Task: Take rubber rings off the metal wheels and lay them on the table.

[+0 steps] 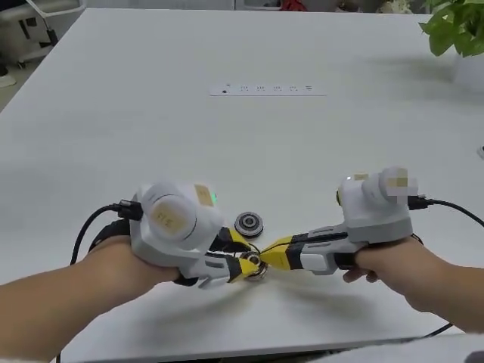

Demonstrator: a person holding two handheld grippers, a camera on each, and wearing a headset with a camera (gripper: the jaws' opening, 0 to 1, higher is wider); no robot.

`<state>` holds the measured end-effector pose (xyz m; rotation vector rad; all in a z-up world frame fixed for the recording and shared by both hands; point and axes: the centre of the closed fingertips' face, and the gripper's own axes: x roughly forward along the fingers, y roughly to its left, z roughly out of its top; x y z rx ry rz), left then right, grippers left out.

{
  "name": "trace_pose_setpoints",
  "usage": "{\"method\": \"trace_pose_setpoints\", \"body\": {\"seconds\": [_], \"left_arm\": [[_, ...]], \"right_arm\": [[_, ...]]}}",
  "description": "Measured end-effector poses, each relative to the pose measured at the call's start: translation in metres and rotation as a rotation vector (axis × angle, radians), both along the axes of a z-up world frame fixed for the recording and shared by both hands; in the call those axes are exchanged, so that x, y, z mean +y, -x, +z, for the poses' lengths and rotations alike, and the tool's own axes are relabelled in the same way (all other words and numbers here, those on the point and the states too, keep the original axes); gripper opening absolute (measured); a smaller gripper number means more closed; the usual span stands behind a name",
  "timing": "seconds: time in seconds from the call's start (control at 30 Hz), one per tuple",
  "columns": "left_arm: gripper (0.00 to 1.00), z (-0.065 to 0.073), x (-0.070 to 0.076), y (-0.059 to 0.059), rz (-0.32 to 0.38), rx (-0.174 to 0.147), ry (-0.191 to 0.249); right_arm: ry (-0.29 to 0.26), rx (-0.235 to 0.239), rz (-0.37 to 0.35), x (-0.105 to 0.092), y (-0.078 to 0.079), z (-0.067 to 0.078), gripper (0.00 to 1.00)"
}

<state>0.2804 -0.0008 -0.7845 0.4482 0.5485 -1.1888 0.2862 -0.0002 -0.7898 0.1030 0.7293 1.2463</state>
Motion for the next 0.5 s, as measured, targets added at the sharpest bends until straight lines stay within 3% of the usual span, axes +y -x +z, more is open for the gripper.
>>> {"method": "trace_pose_setpoints", "body": {"seconds": [0.5], "left_arm": [[0.27, 0.013, 0.007, 0.005, 0.009, -0.004, 0.021]], "right_arm": [[-0.001, 0.0, 0.007, 0.0, 0.002, 0.001, 0.0]]}}
